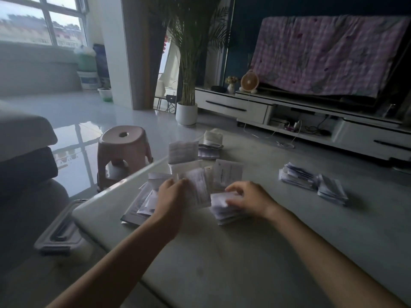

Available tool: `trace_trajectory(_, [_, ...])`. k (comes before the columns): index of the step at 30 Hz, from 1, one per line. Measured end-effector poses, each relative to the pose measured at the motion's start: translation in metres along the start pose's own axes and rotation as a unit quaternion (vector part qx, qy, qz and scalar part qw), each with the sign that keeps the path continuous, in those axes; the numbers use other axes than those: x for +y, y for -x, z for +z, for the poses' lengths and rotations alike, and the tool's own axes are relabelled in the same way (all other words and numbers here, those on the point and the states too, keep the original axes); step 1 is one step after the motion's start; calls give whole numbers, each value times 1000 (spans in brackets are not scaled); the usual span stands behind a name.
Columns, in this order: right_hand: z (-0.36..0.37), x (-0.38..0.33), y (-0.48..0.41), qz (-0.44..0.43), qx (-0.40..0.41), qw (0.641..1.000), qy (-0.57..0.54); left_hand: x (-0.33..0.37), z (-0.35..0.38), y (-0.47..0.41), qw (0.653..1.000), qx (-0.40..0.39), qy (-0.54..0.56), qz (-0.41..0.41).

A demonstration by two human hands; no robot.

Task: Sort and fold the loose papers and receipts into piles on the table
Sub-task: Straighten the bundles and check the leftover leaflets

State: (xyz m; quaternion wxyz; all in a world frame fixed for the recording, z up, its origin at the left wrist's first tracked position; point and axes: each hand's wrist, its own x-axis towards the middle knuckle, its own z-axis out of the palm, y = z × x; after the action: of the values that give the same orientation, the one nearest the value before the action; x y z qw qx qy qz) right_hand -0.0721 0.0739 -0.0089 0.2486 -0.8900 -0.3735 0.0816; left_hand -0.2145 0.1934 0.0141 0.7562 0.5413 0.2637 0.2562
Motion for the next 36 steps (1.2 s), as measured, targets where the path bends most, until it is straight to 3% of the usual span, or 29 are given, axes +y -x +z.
trace_trajectory(2, [7, 4, 2, 1, -62, 996, 63, -8, 2, -3, 999, 4, -11, -34])
trace_trajectory(6, [9, 5, 2, -12, -92, 984, 153, -24, 1, -6, 997, -4, -39, -67])
trace_trajectory(12, [10, 3, -3, 7, -64, 994, 92, -37, 1, 1, 993, 4, -49, -106])
trace_trajectory(15, [6, 8, -7, 23, -99, 993, 53, -43, 3, 9, 991, 3, -35, -128])
trace_trajectory(20, [-5, 9, -11, 50, -162, 964, 205, -49, 3, 21, 984, 18, -6, -175])
trace_trajectory(22, [-7, 12, -8, 62, -162, 964, 200, -48, 3, 22, 984, 19, -5, -177])
trace_trajectory(29, [-10, 15, 15, 45, -101, 991, -72, -45, 9, 15, 987, -1, 37, -159])
trace_trajectory(33, [-6, 4, 28, 47, -1, 961, -273, -45, 22, 17, 996, -10, 47, -73])
trace_trajectory(36, [11, -11, 30, 36, 33, 935, -351, -49, 31, 16, 998, -20, 46, -42])
